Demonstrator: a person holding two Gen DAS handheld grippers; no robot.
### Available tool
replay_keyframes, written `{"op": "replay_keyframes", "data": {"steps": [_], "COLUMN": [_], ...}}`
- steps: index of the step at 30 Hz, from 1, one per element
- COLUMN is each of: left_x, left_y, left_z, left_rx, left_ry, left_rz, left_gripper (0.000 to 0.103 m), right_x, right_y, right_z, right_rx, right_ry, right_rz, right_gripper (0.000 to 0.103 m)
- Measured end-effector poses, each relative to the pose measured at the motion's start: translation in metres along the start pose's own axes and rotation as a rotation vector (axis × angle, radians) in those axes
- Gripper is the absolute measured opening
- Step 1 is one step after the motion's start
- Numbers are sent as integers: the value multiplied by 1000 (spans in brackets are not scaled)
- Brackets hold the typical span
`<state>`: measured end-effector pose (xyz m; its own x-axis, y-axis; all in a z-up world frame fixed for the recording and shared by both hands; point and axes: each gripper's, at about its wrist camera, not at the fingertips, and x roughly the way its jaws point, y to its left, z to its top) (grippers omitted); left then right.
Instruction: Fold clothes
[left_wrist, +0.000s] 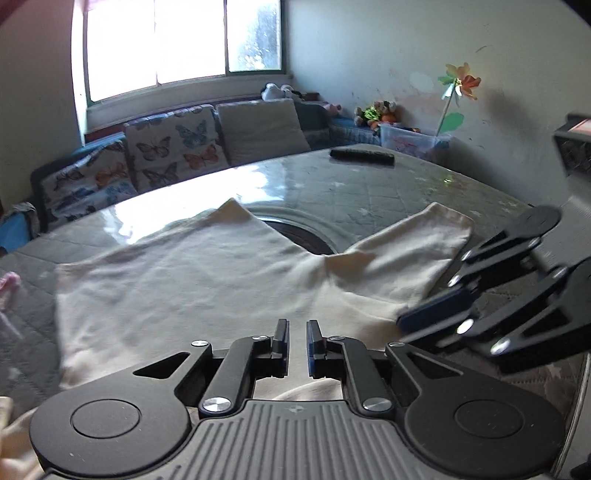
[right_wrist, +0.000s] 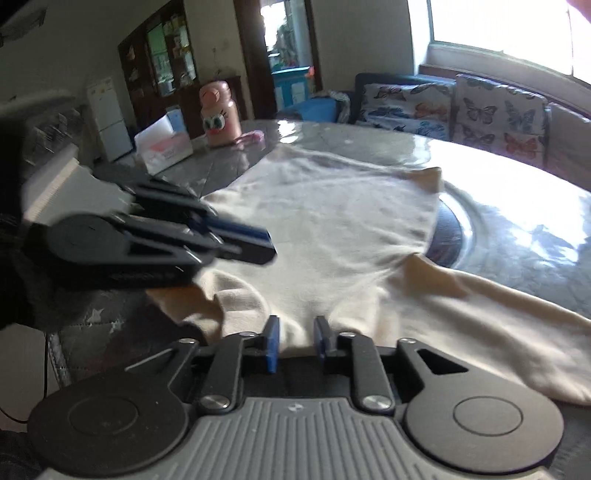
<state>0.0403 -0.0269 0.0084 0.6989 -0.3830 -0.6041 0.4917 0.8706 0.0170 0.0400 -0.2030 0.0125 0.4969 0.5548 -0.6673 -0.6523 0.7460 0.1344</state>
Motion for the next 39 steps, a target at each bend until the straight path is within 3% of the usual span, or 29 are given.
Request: {"op": "replay_keyframes", "data": {"steps": [5,10,16,18,23,24,25,27,36,39], "left_x": [18,20,21,21,21,21,21,21,21,20], "left_y": [-17,-31,-33,-34,-36,-37,-37,-38,-38,-39], "left_z": [-3,-7,-8,-8,-8,-8,-8,-9,-11,-11], "left_rx": [23,56,55,57,63,67,71,76,96,102], "left_ry": [25,35,36,37,37,37,36,36,29,26], "left_rz": [-49,-77,-80,-80,-81,-80,-80,-82,-92,-95], "left_gripper": [11,11,14,14,16,16,16,16,16,16], "right_x": [-30,-53,-64,-65,-60,-60,-59,-56,-43,-31], "right_y": [-30,-81,-145,-157,-172,-170,-168,-163,-173,-183], "right_z": [-10,-25,-44,-49,-59,-58,-57,-50,-6,-5], "right_rx": [93,212,378,418,485,470,455,436,270,280], "right_ry": [-43,-74,-82,-84,-82,-79,-75,-65,-82,-57], "right_rz": [-112,-372,-585,-618,-562,-562,-561,-566,-681,-693], "right_gripper": [21,26,33,34,32,29,15,8,6,6]}}
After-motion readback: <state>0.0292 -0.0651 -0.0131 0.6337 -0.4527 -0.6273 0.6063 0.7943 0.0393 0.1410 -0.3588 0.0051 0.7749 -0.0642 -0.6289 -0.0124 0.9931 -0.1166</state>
